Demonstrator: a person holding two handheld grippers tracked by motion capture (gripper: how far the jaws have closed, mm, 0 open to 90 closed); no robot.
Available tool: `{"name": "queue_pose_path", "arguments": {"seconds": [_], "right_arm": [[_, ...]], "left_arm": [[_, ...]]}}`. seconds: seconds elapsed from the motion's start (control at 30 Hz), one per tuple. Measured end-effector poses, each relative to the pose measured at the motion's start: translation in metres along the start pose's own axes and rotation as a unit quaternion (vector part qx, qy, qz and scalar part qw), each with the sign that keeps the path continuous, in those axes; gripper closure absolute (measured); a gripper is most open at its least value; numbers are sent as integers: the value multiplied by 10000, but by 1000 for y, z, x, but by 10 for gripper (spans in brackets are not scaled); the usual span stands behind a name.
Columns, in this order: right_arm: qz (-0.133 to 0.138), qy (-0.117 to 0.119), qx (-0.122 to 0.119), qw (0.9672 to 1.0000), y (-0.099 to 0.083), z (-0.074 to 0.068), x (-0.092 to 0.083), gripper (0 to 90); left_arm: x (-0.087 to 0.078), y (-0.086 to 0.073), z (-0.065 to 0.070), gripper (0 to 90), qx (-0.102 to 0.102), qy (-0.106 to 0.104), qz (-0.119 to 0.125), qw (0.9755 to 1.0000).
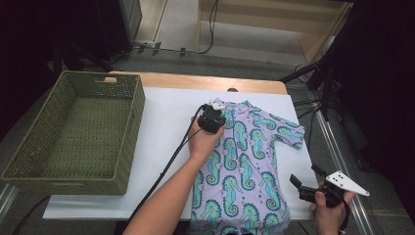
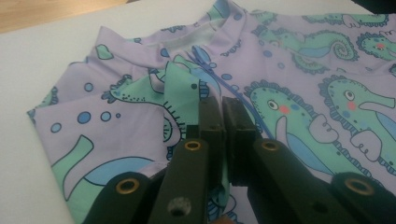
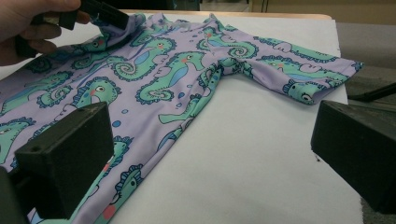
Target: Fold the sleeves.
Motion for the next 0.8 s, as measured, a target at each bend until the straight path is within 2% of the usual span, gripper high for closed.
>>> {"name": "queue_pose_path", "arguments": {"seconds": [0.07, 0.13, 0.2, 0.27, 0.33, 0.4, 0.57, 0.63, 0.7, 0.8], "right_arm": [[13, 0, -7, 10000, 0, 0, 0, 0], [12, 4, -10, 10000, 0, 0, 0, 0], [13, 7, -10, 10000, 0, 0, 0, 0], [9, 14, 1, 10000, 0, 0, 0, 0], [21, 15, -7, 10000, 0, 0, 0, 0], [18, 12, -8, 10000, 0, 0, 0, 0], [15, 10, -10, 10000, 0, 0, 0, 0], [11, 8, -14, 10000, 0, 0, 0, 0], [14, 12, -10, 10000, 0, 0, 0, 0], [13, 13, -28, 10000, 0, 0, 1, 0]], "left_arm": [[3, -2, 3, 866, -7, -62, -8, 10000], [7, -5, 8, 850, -109, -283, -75, 9995], [8, -6, 14, 774, -95, -503, -107, 9986], [5, -6, 17, 690, -105, -626, -130, 9979], [-2, -2, 18, 630, -157, -711, 9, 9973], [-11, 2, 15, 623, -273, -795, 160, 9963], [-32, 5, -1, 702, -438, -690, 511, 9953], [-40, 3, -10, 760, -454, -515, 647, 9955], [-48, -2, -18, 775, -528, -445, 742, 9949], [-54, -14, -32, 770, -658, -301, 683, 9950]]}}
Point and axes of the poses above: each handheld gripper's, and its own axes: x roughly forward along the jaws, y roughly out of its top, z roughly to its right, the point moved 9 cm from there along x, roughly forward along the jaws, and after that the axes turned 9 degrees about -y, right-handed, at the moved point
